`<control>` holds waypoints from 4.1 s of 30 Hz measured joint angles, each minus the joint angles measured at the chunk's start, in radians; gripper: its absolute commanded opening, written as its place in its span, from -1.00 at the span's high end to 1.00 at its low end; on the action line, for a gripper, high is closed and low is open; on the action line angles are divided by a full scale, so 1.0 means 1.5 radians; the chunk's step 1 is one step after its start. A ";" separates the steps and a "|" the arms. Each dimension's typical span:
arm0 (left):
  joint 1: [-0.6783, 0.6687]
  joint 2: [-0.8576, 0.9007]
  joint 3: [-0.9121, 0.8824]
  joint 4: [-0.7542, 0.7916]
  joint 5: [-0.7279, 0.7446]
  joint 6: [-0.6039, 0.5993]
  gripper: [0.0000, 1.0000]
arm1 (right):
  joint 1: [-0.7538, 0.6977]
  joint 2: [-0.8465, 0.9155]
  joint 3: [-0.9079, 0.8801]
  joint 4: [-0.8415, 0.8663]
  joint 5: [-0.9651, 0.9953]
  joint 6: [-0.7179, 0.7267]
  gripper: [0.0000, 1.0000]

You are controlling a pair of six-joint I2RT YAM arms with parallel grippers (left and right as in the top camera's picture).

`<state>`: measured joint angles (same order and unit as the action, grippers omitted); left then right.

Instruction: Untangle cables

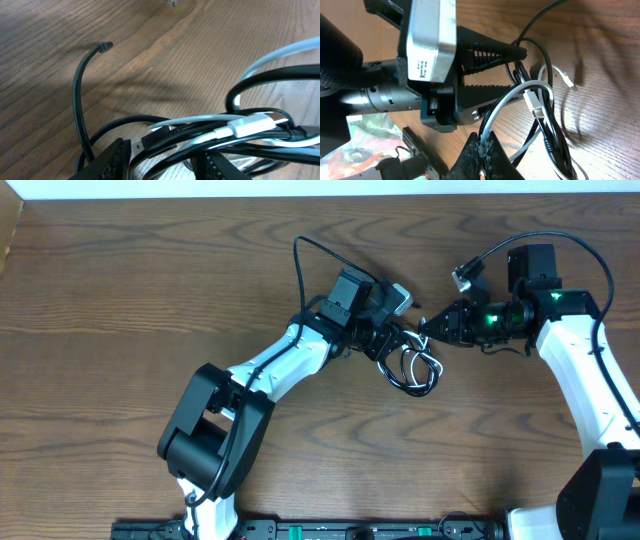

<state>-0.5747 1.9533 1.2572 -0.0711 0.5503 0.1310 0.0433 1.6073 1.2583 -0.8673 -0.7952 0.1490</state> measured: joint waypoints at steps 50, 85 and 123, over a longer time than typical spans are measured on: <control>0.089 -0.255 -0.001 -0.256 -0.090 -0.306 0.86 | 0.073 -0.065 -0.002 0.064 0.050 -0.013 0.26; 0.089 -0.255 -0.001 -0.290 -0.112 -0.432 0.85 | 0.223 0.060 -0.003 0.296 0.224 0.273 0.98; 0.073 -0.282 -0.001 -0.190 -0.052 -0.274 0.86 | -0.065 0.021 -0.007 -0.120 0.588 0.238 0.98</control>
<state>-0.4648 1.5307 1.2560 -0.3561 0.4725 -0.2794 -0.0540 1.6394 1.2480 -1.0466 0.0875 0.5056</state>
